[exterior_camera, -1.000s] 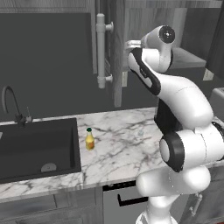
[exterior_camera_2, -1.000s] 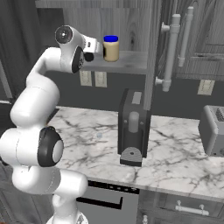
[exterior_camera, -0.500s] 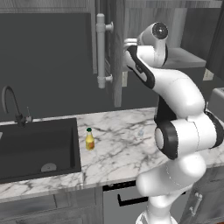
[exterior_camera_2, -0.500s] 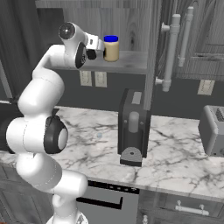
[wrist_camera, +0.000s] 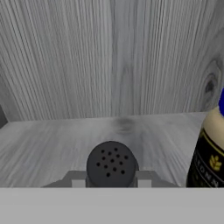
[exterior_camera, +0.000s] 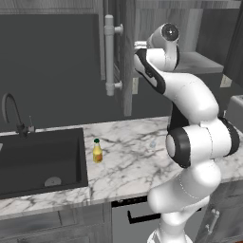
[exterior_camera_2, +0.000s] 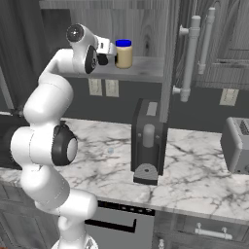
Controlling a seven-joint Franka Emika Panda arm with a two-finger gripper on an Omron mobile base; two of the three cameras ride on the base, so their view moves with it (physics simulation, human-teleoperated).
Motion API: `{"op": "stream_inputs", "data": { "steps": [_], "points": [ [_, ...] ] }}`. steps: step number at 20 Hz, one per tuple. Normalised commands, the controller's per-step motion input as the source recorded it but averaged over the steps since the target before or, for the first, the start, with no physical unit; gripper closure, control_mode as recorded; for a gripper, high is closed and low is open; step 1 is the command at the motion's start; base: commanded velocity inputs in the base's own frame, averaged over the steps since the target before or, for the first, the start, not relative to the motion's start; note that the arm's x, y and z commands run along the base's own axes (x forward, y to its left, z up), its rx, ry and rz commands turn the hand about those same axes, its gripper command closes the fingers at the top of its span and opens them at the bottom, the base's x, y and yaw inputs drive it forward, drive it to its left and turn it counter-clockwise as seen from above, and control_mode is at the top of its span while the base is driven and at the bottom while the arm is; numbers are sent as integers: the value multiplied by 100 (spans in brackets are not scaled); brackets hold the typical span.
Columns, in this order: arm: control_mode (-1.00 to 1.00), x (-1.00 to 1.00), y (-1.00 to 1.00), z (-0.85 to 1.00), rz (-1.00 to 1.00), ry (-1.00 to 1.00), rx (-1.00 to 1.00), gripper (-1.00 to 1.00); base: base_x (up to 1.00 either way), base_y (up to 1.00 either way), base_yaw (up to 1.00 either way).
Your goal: There are various items on the counter. Only move the condiments/shakers into the cabinet.
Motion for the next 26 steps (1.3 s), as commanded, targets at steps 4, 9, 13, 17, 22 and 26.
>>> {"op": "stream_inputs", "data": {
  "steps": [4, 9, 13, 17, 22, 26],
  "points": [
    [-100, 11, 0, -6, 0, 0, 0, -100, 0, 0, 0],
    [-100, 0, 0, 0, 0, 0, 0, -100, 0, 0, 0],
    [-100, 0, 0, 0, 0, 0, 0, -100, 0, 0, 0],
    [-100, -11, 0, 0, 0, 0, 0, -100, 0, 0, 0],
    [-100, -49, 0, 0, 0, -7, 0, -100, 0, 0, 0],
    [-100, -100, 15, -2, 0, -21, -3, -100, 0, 0, 0]
  ]
}}
